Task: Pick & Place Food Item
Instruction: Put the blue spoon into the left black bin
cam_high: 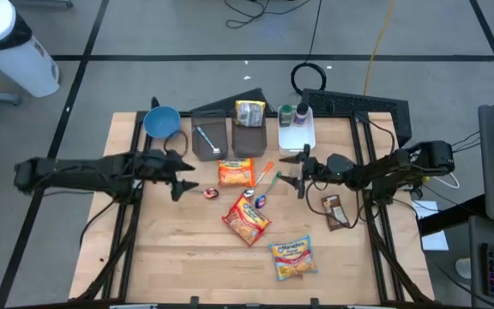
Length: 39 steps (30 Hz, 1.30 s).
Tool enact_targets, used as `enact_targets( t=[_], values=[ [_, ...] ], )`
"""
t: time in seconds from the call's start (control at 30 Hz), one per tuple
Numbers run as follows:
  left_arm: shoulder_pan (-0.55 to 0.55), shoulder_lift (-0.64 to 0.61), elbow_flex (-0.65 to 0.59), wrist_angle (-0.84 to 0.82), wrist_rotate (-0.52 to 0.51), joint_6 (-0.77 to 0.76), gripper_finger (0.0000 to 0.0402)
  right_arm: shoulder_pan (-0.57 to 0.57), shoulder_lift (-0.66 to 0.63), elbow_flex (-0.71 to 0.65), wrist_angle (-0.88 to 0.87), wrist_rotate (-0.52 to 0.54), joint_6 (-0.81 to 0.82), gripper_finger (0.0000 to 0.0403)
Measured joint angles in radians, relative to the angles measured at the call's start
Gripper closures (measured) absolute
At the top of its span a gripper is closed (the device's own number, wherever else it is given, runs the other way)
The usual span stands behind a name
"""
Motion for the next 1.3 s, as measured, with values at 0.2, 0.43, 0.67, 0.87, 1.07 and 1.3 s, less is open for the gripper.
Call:
enact_targets(
  t=[0.2, 0.43, 0.67, 0.87, 1.07, 1.3],
  values=[
    [-0.235, 0.156, 0.045, -0.023, -0.198, -0.096, 0.006, 0.003, 0.0, 0.0, -0.001, -0.005, 0.049, 0.0138],
    [-0.44, 0.418, 0.185, -0.125, -0.443, -0.257, 0.006, 0.019, 0.0, 0.0, -0.007, -0.007, 0.009, 0.0138],
    [-0.554, 0.67, 0.395, -0.356, -0.696, -0.422, 0.006, 0.02, 0.0, 0.0, -0.067, -0.011, 0.017, 0.0138],
    [-0.533, 0.755, 0.43, -0.302, -0.65, -0.409, 0.006, 0.02, 0.0, 0.0, -0.121, -0.142, 0.021, 0.0138],
    [-0.446, 0.763, 0.431, -0.203, -0.501, -0.419, 0.006, 0.043, 0.0, 0.0, -0.129, -0.215, 0.065, 0.0138],
    [-0.464, 0.765, 0.431, -0.246, -0.558, -0.537, 0.006, 0.123, -0.001, 0.0, -0.186, -0.215, 0.015, 0.0138]
  ],
)
